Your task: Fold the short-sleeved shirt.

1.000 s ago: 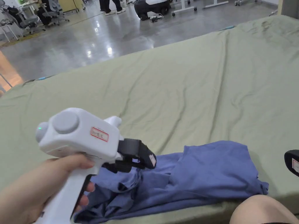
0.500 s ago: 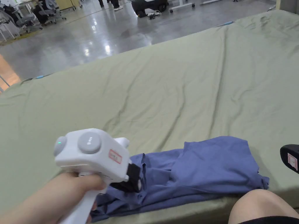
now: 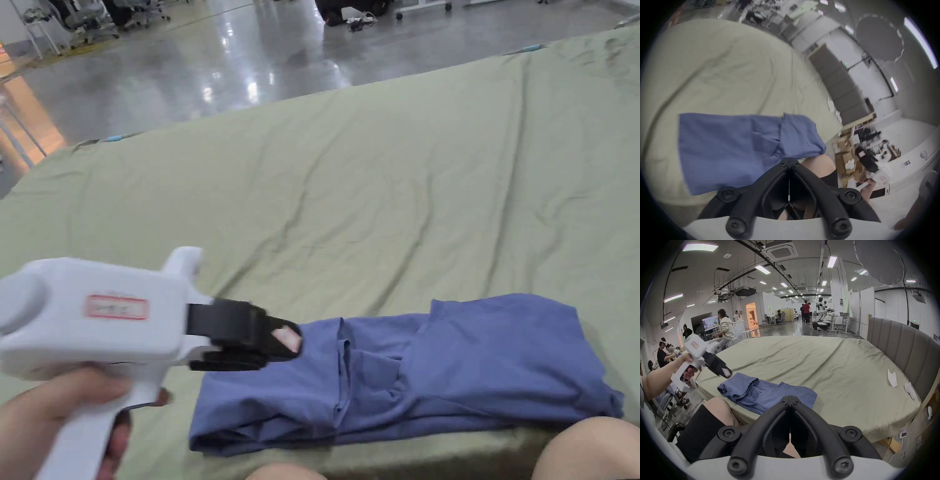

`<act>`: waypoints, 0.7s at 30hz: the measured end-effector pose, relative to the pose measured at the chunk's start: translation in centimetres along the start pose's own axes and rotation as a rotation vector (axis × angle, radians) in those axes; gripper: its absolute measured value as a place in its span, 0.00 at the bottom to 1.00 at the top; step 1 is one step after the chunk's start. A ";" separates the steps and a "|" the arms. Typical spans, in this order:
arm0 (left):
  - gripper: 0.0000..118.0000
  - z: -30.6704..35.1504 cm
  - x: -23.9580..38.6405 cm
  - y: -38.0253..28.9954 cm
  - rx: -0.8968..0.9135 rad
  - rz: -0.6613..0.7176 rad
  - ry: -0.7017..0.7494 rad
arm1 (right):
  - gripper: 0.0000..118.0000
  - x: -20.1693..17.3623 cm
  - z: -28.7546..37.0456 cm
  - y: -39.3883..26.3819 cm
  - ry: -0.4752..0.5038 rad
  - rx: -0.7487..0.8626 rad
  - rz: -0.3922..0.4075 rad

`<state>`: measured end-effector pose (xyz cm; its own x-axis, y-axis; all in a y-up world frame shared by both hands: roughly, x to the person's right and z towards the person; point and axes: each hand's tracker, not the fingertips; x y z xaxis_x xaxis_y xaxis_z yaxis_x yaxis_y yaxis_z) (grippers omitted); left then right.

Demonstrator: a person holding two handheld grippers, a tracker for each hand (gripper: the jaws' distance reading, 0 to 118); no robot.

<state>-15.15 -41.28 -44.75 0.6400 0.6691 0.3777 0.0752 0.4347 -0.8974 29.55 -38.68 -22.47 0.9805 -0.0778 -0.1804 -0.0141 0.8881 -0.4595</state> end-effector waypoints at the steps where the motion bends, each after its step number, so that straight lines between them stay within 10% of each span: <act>1: 0.00 1.9 -2.2 -0.3 0.040 0.005 0.001 | 0.02 -0.3 -0.3 0.1 0.007 -0.002 -0.001; 7: 0.06 5.5 -16.4 -3.2 0.180 0.295 -0.176 | 0.02 -1.6 -1.4 0.7 0.042 -0.021 0.014; 10: 0.97 2.9 -19.4 -4.6 0.144 0.386 -0.188 | 0.02 -1.7 -1.2 0.8 0.042 -0.039 0.052; 19: 0.98 -6.2 -18.4 -2.6 0.062 0.389 -0.442 | 0.02 -0.9 -1.6 0.3 0.011 -0.077 0.060; 21: 0.69 -7.2 -17.1 -1.9 0.016 0.246 -0.320 | 0.02 -0.9 -1.6 -0.1 0.010 -0.084 0.071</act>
<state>-20.73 -57.82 -51.15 0.3669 0.9072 0.2060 -0.0638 0.2454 -0.9673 28.33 -39.41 -23.69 0.9745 -0.0203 -0.2235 -0.1007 0.8504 -0.5164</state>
